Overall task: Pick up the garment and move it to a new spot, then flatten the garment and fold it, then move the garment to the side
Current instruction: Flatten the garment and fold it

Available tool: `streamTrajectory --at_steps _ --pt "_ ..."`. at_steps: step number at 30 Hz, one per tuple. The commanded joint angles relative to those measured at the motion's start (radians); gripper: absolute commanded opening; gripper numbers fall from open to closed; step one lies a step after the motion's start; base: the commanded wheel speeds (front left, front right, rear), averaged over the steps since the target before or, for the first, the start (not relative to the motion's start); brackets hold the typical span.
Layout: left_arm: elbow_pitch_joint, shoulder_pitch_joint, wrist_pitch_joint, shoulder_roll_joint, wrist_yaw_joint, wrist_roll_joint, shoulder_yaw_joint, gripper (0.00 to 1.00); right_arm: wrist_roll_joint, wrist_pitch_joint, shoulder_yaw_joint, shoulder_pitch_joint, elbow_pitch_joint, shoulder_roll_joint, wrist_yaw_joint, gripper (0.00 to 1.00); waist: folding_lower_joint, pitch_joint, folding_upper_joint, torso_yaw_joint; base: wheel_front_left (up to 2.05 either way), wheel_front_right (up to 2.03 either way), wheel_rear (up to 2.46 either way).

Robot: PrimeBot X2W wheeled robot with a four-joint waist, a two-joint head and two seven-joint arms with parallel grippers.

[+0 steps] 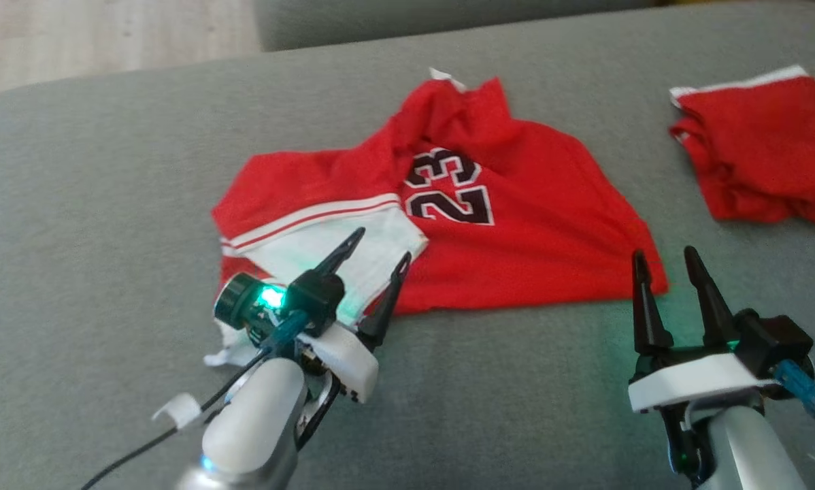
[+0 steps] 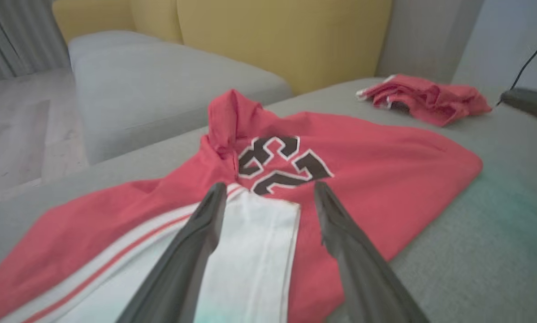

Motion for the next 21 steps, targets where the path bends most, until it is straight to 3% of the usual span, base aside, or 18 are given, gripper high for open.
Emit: streamTrajectory --at_steps 1,8,21 --pt "-0.006 -0.052 0.009 0.003 -0.002 0.009 0.017 1.0 0.012 -0.012 0.029 -0.036 -0.029 -0.005 -0.001 1.0 -0.0001 0.036 -0.0001 -0.051 0.0 0.0 0.0" --pt "0.139 -0.13 0.022 0.0 0.019 0.029 -0.007 1.0 0.037 -0.014 0.045 -0.05 -0.019 -0.005 -0.001 1.0 -0.0001 0.076 -0.0001 -0.13 0.0 0.0 0.0" --pt "0.275 -0.202 -0.01 0.004 0.037 0.017 -0.002 1.0 0.056 -0.015 0.052 -0.056 -0.024 -0.005 -0.001 1.0 -0.0001 0.102 -0.0001 -0.16 0.0 0.0 0.0"
